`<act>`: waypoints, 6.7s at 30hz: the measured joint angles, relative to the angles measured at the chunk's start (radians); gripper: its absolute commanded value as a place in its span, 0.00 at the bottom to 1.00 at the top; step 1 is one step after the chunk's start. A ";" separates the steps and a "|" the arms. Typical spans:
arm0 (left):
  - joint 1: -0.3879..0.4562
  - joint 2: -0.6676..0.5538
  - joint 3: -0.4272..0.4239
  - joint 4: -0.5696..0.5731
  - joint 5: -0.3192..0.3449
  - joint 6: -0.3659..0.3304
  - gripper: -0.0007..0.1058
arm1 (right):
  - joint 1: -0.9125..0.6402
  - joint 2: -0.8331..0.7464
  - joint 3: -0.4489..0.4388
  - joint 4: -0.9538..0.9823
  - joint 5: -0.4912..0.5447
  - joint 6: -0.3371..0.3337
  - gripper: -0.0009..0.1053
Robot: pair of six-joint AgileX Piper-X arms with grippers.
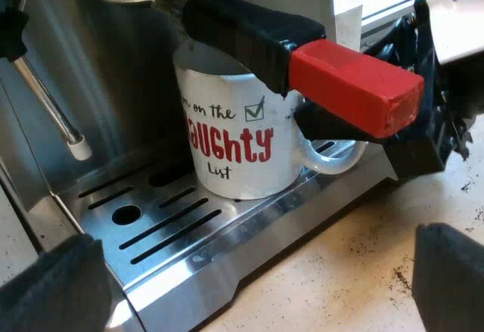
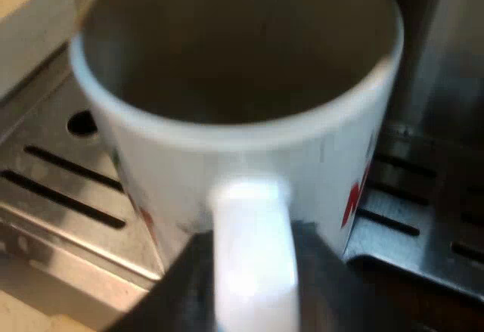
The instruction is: Place mug into machine
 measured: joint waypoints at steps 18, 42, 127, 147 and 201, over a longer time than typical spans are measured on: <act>0.000 0.000 0.000 0.000 0.000 0.000 0.77 | 0.102 -0.130 0.161 -0.034 0.024 0.065 0.52; 0.000 0.000 0.000 0.000 0.000 0.000 0.77 | 0.025 0.149 0.024 -0.326 0.078 0.071 0.36; 0.000 -0.002 -0.378 0.224 0.060 0.000 0.77 | 0.157 -0.059 -0.328 0.140 0.291 -0.005 0.01; 0.000 -0.002 -0.378 0.283 0.060 0.003 0.77 | 0.147 -0.087 -0.332 0.215 0.250 0.008 0.55; 0.429 0.216 -0.756 0.717 -0.200 -0.087 0.77 | -0.746 -1.164 -0.295 1.502 -0.236 -0.052 0.84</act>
